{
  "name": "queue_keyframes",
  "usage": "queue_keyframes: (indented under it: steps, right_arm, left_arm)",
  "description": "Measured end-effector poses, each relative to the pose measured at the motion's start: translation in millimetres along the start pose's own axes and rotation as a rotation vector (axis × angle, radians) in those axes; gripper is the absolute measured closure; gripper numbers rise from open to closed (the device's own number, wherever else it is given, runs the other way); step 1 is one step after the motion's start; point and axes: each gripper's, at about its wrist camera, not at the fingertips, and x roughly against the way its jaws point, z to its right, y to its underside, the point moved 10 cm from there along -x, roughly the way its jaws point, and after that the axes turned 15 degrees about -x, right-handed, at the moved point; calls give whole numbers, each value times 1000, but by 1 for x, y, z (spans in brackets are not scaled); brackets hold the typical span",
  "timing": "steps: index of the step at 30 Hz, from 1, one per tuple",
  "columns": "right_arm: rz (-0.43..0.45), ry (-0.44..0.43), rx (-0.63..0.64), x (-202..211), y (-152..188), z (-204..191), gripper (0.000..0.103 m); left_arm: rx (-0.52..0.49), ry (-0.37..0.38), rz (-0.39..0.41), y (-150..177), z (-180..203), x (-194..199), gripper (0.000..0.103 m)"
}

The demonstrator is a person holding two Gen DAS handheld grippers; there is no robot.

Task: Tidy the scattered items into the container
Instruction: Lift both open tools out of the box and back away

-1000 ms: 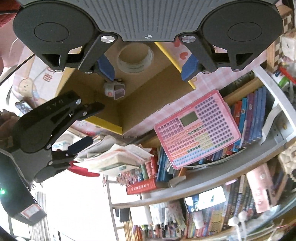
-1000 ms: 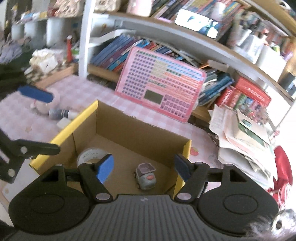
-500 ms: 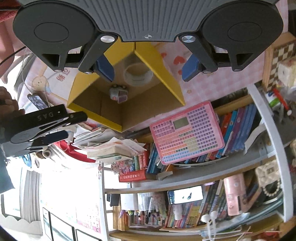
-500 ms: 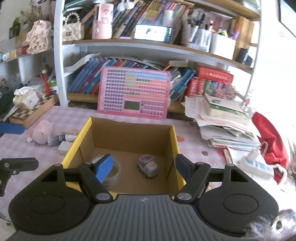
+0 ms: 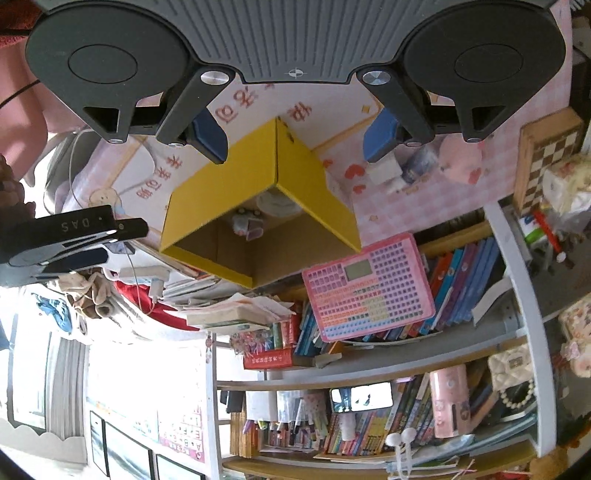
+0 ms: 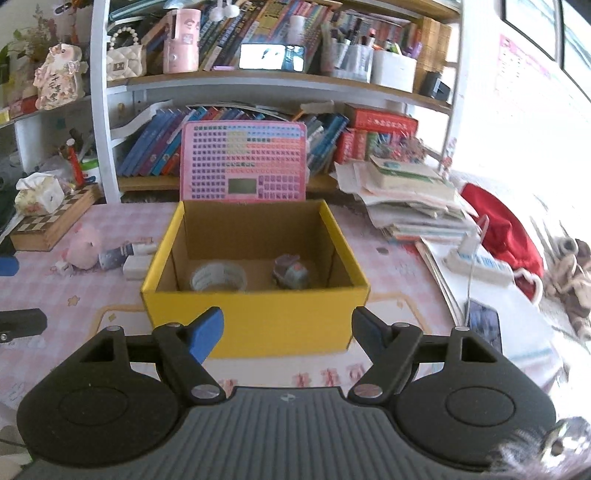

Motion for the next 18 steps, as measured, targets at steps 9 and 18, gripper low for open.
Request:
queue_keyframes:
  steps: [9, 18]
  right_arm:
    - [-11, 43, -29, 25, 51, -15, 24]
    - [-11, 45, -44, 39, 87, -35, 21]
  left_arm:
    - [68, -25, -59, 50, 4, 22, 20]
    - [137, -78, -101, 83, -1, 40, 20]
